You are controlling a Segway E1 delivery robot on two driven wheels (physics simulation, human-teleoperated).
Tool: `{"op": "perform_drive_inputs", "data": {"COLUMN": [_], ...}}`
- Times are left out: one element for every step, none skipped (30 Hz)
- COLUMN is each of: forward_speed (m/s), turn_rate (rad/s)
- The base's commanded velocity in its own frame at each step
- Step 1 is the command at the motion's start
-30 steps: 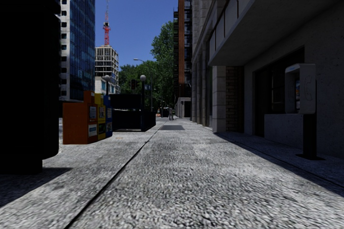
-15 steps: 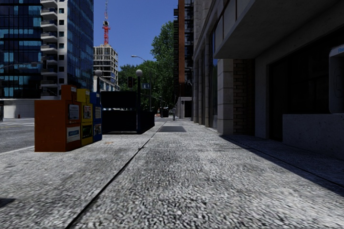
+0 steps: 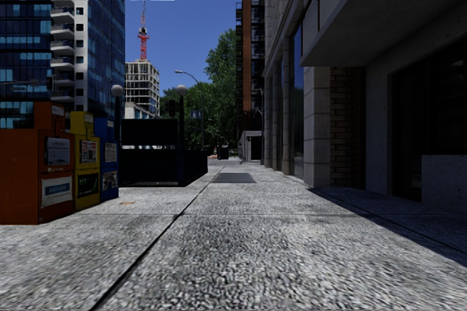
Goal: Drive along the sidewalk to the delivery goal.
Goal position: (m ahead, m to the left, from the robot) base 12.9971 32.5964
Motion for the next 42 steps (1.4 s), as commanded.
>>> {"op": "perform_drive_inputs", "data": {"forward_speed": [2.00, 2.00, 2.00, 2.00, 2.00, 2.00, 2.00, 2.00, 2.00, 2.00, 2.00, 2.00, 2.00, 2.00, 2.00, 2.00, 2.00, 2.00, 2.00, 2.00, 2.00, 2.00, 2.00, 2.00, 2.00, 2.00, 2.00, 2.00, 2.00, 2.00, 2.00, 2.00, 2.00, 2.00, 2.00, 2.00, 2.00, 2.00, 2.00, 2.00, 2.00, 2.00], "turn_rate": [0.00, 0.00, 0.00, 0.00, 0.00, 0.00, 0.00, 0.00, 0.00, 0.00, 0.00, 0.00, 0.00, 0.00, 0.00, 0.00, 0.00, 0.00, 0.00, 0.00, 0.00, 0.00, 0.00, 0.00, 0.00, 0.00, 0.00, 0.00, 0.00, 0.00, 0.00, 0.00, 0.00, 0.00, 0.00, 0.00, 0.00, 0.00, 0.00, 0.00, 0.00, 0.00]}}
